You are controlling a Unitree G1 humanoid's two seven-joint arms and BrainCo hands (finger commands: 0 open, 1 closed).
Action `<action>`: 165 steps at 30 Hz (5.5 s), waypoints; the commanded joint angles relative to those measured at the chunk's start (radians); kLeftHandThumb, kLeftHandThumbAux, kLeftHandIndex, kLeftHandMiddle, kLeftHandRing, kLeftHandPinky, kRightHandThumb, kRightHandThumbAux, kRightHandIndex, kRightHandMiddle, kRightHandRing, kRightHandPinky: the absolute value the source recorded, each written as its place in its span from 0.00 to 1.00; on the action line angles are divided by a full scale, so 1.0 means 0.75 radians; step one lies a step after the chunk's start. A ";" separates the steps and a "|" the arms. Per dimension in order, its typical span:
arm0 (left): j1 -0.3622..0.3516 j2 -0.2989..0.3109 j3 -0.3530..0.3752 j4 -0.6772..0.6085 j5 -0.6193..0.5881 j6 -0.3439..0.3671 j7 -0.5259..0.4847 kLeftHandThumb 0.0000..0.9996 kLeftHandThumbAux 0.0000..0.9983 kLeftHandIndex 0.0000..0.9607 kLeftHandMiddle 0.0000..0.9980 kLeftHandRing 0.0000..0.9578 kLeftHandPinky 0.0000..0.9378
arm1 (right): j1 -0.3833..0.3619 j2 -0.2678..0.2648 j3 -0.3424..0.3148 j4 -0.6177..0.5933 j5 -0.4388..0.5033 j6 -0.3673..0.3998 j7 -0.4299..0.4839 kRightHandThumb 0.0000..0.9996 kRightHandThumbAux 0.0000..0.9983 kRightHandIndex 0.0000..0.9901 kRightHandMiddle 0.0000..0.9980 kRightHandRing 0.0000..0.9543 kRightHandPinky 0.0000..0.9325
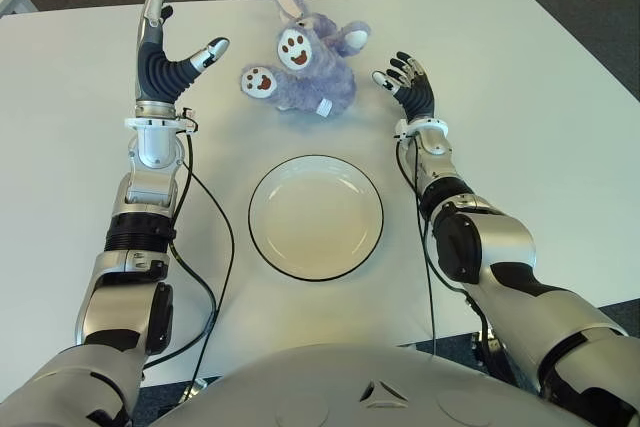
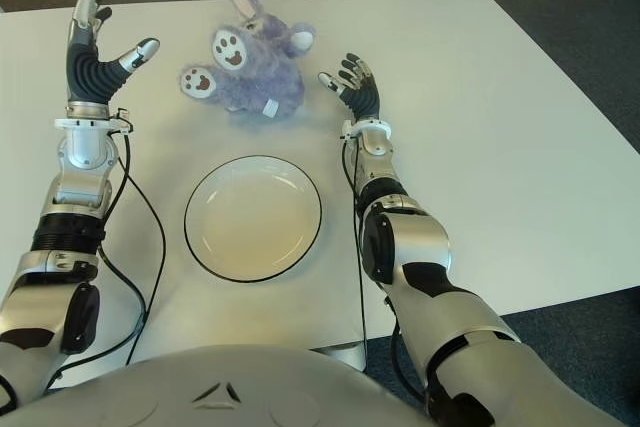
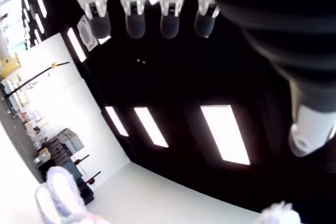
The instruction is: Put the doll into the plate.
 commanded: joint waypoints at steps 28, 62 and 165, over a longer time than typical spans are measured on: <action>0.017 0.066 -0.094 -0.324 0.171 0.351 -0.137 0.05 0.45 0.00 0.00 0.00 0.00 | 0.041 0.017 0.003 0.039 0.002 0.048 -0.005 0.03 0.74 0.13 0.15 0.15 0.16; -0.013 0.124 -0.172 -0.269 0.240 0.276 -0.158 0.02 0.41 0.00 0.02 0.01 0.00 | 0.040 0.017 0.005 0.039 -0.001 0.047 -0.015 0.03 0.75 0.12 0.15 0.14 0.16; -0.148 -0.058 -0.398 -0.121 0.347 0.266 -0.140 0.10 0.35 0.00 0.07 0.05 0.00 | 0.038 0.011 0.015 0.042 -0.005 0.046 -0.037 0.01 0.76 0.13 0.14 0.14 0.16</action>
